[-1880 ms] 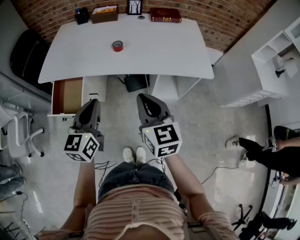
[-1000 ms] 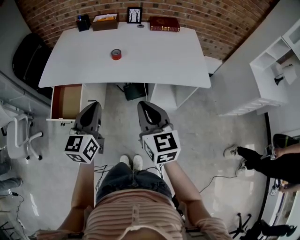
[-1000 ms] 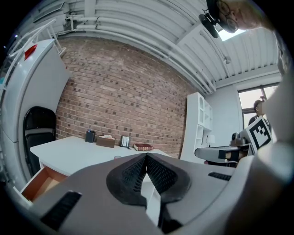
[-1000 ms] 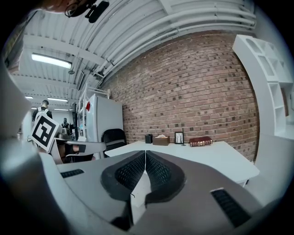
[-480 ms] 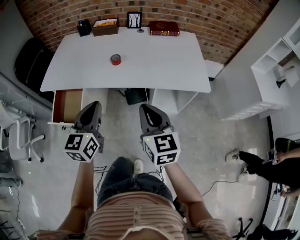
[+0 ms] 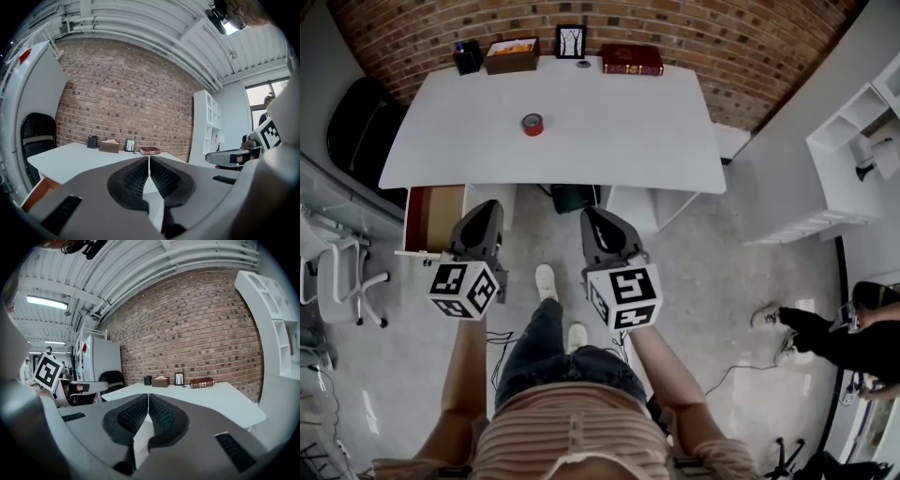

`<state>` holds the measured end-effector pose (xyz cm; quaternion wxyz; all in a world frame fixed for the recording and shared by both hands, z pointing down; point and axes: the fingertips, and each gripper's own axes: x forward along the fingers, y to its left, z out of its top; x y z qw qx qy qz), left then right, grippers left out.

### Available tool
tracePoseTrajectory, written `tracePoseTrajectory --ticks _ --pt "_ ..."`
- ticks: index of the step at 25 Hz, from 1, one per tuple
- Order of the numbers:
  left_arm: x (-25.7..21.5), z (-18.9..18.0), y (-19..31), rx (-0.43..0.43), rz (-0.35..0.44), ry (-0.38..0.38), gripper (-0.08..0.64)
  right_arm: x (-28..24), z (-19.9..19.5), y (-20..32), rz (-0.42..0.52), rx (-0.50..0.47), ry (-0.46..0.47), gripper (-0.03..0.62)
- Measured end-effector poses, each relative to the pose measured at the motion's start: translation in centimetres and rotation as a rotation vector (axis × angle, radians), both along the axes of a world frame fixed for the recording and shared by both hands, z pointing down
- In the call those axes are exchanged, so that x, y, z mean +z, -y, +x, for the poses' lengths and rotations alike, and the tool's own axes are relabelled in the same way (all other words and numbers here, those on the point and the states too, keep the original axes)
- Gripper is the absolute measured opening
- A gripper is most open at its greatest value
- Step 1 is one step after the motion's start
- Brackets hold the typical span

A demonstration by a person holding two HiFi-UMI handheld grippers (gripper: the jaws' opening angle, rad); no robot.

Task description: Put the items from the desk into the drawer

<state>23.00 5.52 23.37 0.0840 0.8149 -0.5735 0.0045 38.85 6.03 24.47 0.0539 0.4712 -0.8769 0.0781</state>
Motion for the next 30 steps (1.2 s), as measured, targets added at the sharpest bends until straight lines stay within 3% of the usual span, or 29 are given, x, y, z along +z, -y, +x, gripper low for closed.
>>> tracePoseTrajectory --ticks 5,11,22,30 --pt "0.0 0.0 0.4 -0.004 0.001 0.016 0.009 -0.3 0.2 0.3 0.012 0.004 0.008 0.018" --pt "1.3 -1.4 10.0 0.021 -0.050 0.032 0.016 0.7 -1.6 9.1 -0.031 0.016 -0.001 0.018" --pt "4.0 -4.7 21.1 0.090 -0.151 0.052 0.110 1.9 -5.2 18.6 -0.104 0.067 -0.022 0.018" --pt "8.2 -4.9 27.6 0.178 -0.244 0.131 0.194 3.4 -6.0 24.3 -0.151 0.134 -0.034 0.018"
